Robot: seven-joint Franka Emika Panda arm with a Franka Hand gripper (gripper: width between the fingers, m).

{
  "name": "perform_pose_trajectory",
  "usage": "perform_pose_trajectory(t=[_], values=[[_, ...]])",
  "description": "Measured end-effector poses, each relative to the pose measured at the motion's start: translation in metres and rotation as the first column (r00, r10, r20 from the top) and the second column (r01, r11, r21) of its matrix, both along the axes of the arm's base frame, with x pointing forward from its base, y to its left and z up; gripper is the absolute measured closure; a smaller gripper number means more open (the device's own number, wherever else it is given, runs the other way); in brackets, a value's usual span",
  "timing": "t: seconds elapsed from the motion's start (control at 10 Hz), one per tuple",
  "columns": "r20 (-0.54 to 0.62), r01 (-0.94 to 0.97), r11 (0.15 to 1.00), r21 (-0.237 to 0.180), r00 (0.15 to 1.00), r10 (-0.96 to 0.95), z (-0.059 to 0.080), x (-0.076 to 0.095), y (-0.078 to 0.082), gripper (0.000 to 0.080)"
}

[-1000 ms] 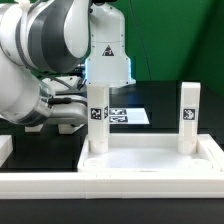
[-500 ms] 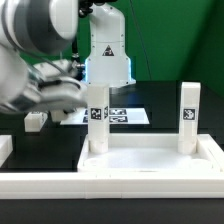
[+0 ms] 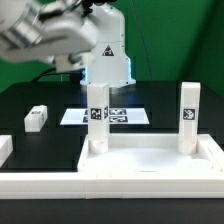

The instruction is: Assemble desk

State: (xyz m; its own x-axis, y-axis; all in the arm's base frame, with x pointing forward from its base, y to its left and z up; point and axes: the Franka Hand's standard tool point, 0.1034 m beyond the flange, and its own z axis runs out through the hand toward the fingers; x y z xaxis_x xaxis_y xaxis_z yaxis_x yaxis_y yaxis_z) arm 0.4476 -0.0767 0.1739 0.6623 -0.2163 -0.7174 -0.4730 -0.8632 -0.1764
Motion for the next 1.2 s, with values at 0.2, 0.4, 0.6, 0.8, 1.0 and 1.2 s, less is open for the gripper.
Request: perform_pose_trajectory(t=[0.2,0.4,0.6,0.8,1.0,1.2], values=[[0.077,0.060,0.993,-0.104,0.996,-0.052,0.025,0.044,0.046,0.0508],[0.181,0.088,0.987,-0.137,0.982,-0.063,0.021,0.058,0.053,0.0508],[0.329,0.131,0.974,-0.183,0.942,-0.065,0.021,0.067,0.056,0.0508],[0.409,0.174,0.946,-0.273,0.911,-0.050,0.016,0.095,0.076,0.0508],[0.556,0.149,0.905,-0.399,0.824,0.109,0.030,0.131,0.086,0.0508],[0.665,0.161,0.885,-0.437,0.720,0.197,0.032,0.142,0.094,0.0508]])
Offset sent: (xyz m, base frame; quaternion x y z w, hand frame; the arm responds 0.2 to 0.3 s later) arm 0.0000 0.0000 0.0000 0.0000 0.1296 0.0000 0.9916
